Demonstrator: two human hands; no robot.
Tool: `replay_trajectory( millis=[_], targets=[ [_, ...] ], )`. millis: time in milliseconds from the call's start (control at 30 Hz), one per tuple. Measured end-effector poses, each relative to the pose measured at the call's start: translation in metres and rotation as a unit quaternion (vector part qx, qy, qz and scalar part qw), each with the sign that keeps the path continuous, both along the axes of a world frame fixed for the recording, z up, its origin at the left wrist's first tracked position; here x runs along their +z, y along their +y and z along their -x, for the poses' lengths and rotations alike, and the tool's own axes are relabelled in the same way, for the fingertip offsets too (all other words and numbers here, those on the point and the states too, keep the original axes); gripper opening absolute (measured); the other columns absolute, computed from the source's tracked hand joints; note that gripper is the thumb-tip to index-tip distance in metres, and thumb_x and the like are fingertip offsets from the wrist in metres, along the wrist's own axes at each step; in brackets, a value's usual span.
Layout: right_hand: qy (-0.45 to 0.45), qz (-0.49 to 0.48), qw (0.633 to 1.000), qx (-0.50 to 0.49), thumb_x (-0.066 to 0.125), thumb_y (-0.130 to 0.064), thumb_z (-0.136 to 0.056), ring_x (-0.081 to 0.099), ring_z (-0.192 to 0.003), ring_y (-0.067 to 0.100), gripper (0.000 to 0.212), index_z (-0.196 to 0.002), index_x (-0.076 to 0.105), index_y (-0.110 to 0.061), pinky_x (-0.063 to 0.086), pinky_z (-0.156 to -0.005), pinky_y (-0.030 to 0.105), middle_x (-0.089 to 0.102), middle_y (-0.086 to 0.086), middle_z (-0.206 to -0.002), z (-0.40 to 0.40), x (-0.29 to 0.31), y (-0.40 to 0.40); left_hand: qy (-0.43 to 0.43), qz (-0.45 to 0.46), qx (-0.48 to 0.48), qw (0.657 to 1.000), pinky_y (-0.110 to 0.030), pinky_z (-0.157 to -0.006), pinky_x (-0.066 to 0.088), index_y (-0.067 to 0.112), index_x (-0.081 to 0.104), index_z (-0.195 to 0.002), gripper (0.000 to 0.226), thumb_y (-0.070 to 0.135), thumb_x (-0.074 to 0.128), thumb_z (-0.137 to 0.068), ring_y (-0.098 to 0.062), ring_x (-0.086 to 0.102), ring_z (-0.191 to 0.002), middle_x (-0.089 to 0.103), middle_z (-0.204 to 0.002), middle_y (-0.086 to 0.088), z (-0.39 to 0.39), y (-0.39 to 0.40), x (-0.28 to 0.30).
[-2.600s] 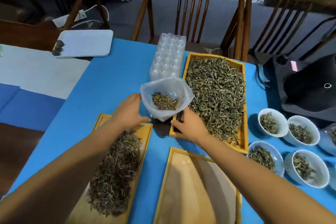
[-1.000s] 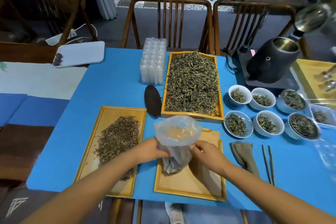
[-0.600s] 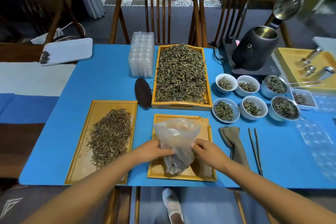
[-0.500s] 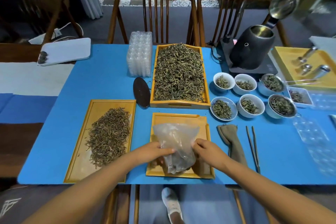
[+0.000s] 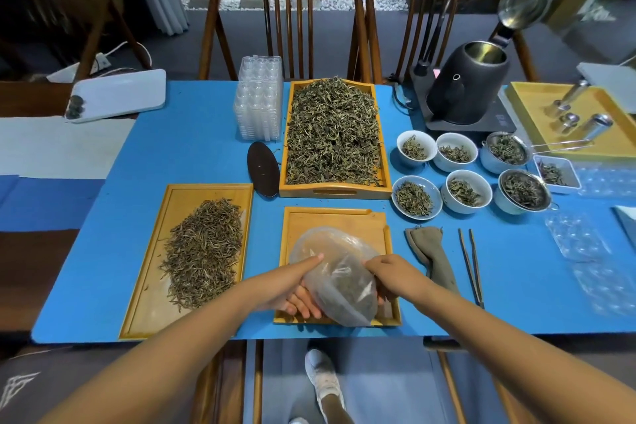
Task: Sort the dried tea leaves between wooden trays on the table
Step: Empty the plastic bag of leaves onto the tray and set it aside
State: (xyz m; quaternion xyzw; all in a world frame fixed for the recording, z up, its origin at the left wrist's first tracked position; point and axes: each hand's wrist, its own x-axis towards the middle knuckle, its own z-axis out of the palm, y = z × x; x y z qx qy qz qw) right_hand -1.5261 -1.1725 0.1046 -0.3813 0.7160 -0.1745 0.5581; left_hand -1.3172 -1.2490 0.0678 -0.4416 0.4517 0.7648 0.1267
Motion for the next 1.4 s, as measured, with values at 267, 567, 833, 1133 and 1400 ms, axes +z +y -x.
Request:
replay_trajectory(
  millis=[267,567,833,1133,1400],
  targets=[
    [-0.022,-0.004,0.999,-0.041,0.039,-0.02,-0.093,0.041,-0.032,0.012,0.04,-0.056,0.053,-0.01,0.029,-0.037,0.018,0.049,0.0,-0.036,0.003,0.007,-0.018,-0.015,-0.033,0.028,0.999,-0.018,-0.046,0.043,0.012,0.04,-0.133,0.079,0.073,0.029,-0.084,-0.014,0.059,-0.049,0.069,-0.065,-0.01,0.005,-0.008,0.003],
    [0.007,-0.045,0.998,-0.046,0.041,-0.019,-0.09,0.036,-0.034,0.016,0.034,-0.059,0.049,-0.008,0.028,-0.042,0.019,0.043,0.003,-0.037,0.004,0.015,-0.045,-0.032,-0.086,0.061,0.994,-0.018,-0.044,0.035,0.0,0.064,-0.089,0.079,0.068,0.023,-0.088,-0.013,0.053,-0.043,0.065,-0.056,-0.009,0.013,-0.014,0.006],
    [-0.009,-0.083,0.996,-0.045,0.042,-0.018,-0.086,0.03,-0.027,0.012,0.035,-0.052,0.041,-0.014,0.025,-0.045,0.018,0.038,-0.003,-0.03,0.008,0.022,-0.064,-0.047,-0.141,0.076,0.986,-0.014,-0.041,0.032,0.008,0.073,-0.056,0.084,0.062,0.018,-0.091,-0.011,0.049,-0.039,0.06,-0.05,-0.004,0.015,-0.02,0.009],
    [-0.002,-0.114,0.993,-0.017,0.043,-0.02,-0.081,0.027,-0.029,0.011,0.04,-0.041,0.037,-0.019,0.021,-0.043,0.016,0.036,-0.004,-0.033,0.015,0.024,-0.076,-0.042,-0.161,0.075,0.983,-0.014,-0.04,0.035,0.009,0.072,-0.055,0.078,0.058,0.024,-0.092,-0.011,0.047,-0.038,0.058,-0.048,-0.003,0.017,-0.025,0.024],
    [-0.006,-0.119,0.993,-0.014,0.045,-0.02,-0.08,0.025,-0.031,0.01,0.044,-0.038,0.035,-0.021,0.018,-0.044,0.018,0.034,-0.005,-0.034,0.018,0.039,-0.085,-0.037,-0.155,0.083,0.984,-0.014,-0.041,0.034,0.01,0.072,-0.055,0.078,0.059,0.024,-0.092,-0.011,0.045,-0.038,0.057,-0.048,-0.002,0.017,-0.033,0.037]
  ],
)
